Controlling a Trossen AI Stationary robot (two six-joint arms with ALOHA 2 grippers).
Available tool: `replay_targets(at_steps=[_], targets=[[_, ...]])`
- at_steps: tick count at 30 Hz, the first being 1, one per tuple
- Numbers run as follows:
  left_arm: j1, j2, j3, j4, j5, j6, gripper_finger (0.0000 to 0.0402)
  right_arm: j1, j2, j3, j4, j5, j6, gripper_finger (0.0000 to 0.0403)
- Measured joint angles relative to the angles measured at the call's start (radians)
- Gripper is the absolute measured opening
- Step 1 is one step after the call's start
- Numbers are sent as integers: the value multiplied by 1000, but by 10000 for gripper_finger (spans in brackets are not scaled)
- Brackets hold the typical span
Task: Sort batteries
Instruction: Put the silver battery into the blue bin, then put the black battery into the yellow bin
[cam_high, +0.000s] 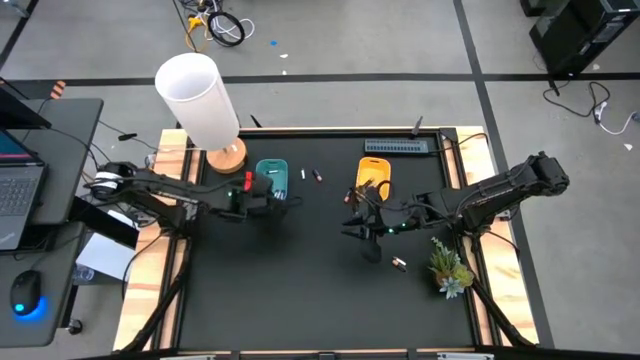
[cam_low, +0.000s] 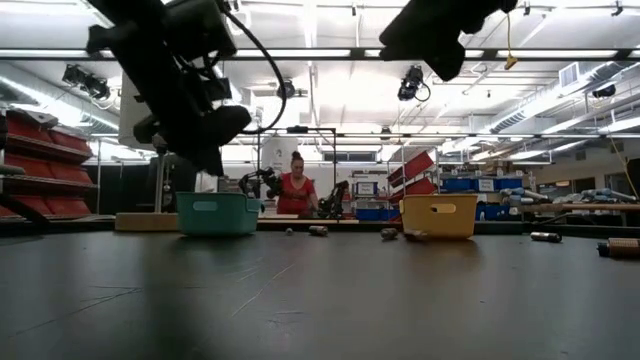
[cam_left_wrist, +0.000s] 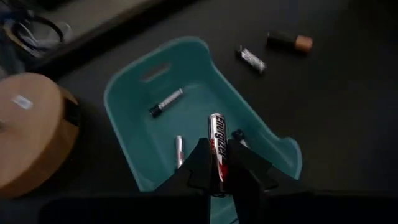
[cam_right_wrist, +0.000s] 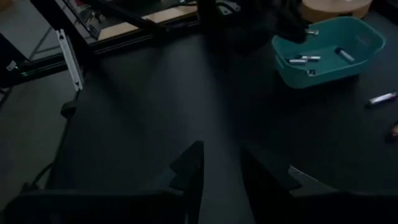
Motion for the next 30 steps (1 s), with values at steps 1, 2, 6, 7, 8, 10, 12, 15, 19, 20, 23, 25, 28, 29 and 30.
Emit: replay_targets(at_steps=[1,2,6,7,8,10,12,15,19,20,23,25,28,29,30], targets=[[17,0,0,4,29,18,44,7,0,-1,2,0,7,113],[34,0,0,11,54,26,45,13,0,-1,5,0,10,113],[79,0,0,31,100,59,60,32,0,-1,6,22,19,113],[87,0,0,37,112,73,67,34,0,-1,6,28,19,113],[93,0,0,45,123,90,74,36,0,-1,7,33,19,113],[102,0,0,64,141,114,89,36,0,-1,6,37,28,113],[104,0,0,79,147,123,101,36,0,-1,6,37,34,113],[104,0,0,82,146,124,110,36,0,-1,6,37,34,113],[104,0,0,81,146,123,111,36,0,-1,5,37,31,113],[104,0,2,78,146,123,111,36,-4,-1,3,36,29,113],[104,-5,43,52,178,121,112,35,-37,15,-48,-2,40,113],[104,-14,86,51,229,120,111,36,-69,46,-143,-32,40,113],[96,-13,166,43,294,120,105,40,-116,72,-324,-53,34,113],[94,-13,191,42,309,120,102,40,-129,73,-378,-65,28,113],[87,-13,216,52,318,114,99,40,-137,73,-437,-81,16,113]])
